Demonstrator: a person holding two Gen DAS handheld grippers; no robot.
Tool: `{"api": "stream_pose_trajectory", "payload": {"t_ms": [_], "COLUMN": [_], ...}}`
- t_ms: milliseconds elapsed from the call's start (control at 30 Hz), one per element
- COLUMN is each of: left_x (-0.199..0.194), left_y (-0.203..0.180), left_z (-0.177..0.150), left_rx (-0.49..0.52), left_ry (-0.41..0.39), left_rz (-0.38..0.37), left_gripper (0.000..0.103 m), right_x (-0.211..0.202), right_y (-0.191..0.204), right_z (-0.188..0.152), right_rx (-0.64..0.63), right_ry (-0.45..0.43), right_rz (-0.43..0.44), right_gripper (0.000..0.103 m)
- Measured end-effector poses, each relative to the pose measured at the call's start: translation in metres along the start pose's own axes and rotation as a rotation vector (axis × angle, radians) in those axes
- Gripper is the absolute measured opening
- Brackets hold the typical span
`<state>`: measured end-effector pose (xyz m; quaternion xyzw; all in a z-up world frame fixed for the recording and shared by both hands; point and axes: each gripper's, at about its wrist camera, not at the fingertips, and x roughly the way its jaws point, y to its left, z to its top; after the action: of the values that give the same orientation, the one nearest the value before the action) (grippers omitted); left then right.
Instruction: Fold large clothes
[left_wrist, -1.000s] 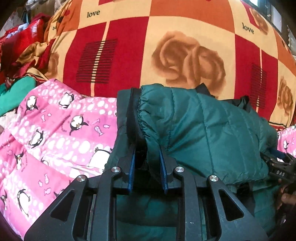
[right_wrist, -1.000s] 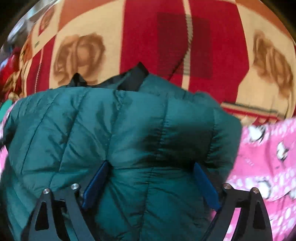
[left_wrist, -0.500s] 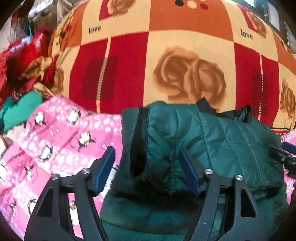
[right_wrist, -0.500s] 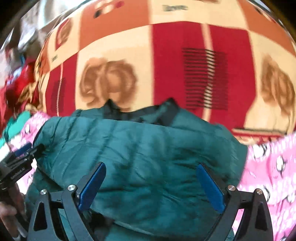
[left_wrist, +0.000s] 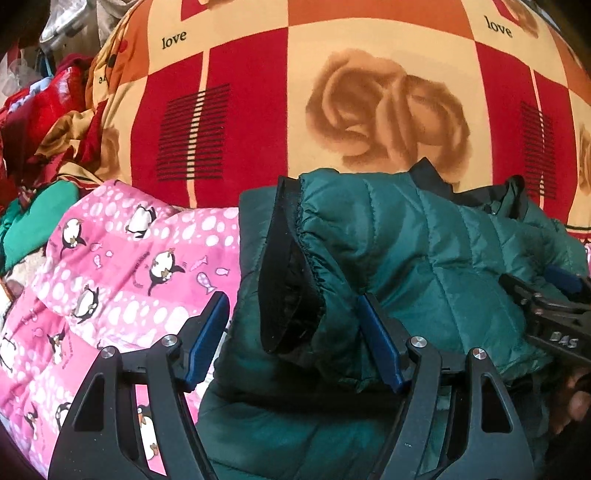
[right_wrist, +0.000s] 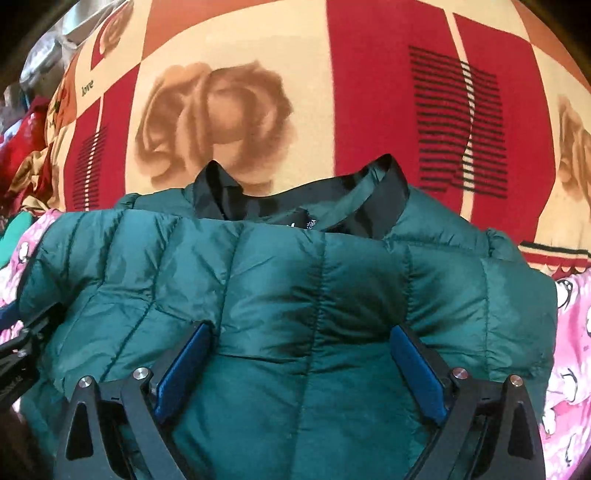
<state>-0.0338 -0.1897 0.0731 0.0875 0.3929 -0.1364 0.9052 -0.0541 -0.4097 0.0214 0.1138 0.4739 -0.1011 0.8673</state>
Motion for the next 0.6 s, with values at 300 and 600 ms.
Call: {"api": "stream_pose_trajectory", "payload": {"t_ms": [300,600], "left_x": [0.001,0.004], "left_y": [-0.003,-0.003], "left_z": [-0.002,-0.003], "left_rx": [0.0,-0.003], "left_ry": [-0.005,-0.002], "left_rz": [0.007,0.007], "left_gripper": [0.073,0.078], "right_x": [-0.048,-0.035], "right_y": [-0.002,-0.013], "right_z": [-0.016,-0.025], "right_rx": [-0.074,-0.029], "right_ry": [-0.058,-0.003], "right_rz": [0.01,0.051], "right_gripper": [0.095,0.095]}}
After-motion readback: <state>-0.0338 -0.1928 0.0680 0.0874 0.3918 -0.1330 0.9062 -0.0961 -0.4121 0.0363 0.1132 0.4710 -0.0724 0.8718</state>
